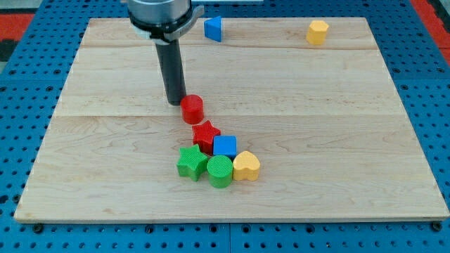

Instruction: Push the blue triangle into the red circle

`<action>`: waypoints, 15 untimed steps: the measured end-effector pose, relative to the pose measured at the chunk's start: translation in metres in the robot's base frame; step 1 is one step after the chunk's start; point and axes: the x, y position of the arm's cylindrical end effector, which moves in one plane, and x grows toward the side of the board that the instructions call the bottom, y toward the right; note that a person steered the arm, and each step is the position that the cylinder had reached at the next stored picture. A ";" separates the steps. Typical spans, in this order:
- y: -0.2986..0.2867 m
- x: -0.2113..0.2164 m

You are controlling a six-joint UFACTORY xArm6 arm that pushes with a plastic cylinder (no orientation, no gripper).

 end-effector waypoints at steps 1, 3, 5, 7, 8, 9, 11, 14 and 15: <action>0.000 0.008; -0.015 -0.101; -0.015 -0.226; 0.125 -0.123; 0.116 -0.068; 0.119 -0.112; 0.099 -0.137; 0.089 -0.048; 0.091 -0.033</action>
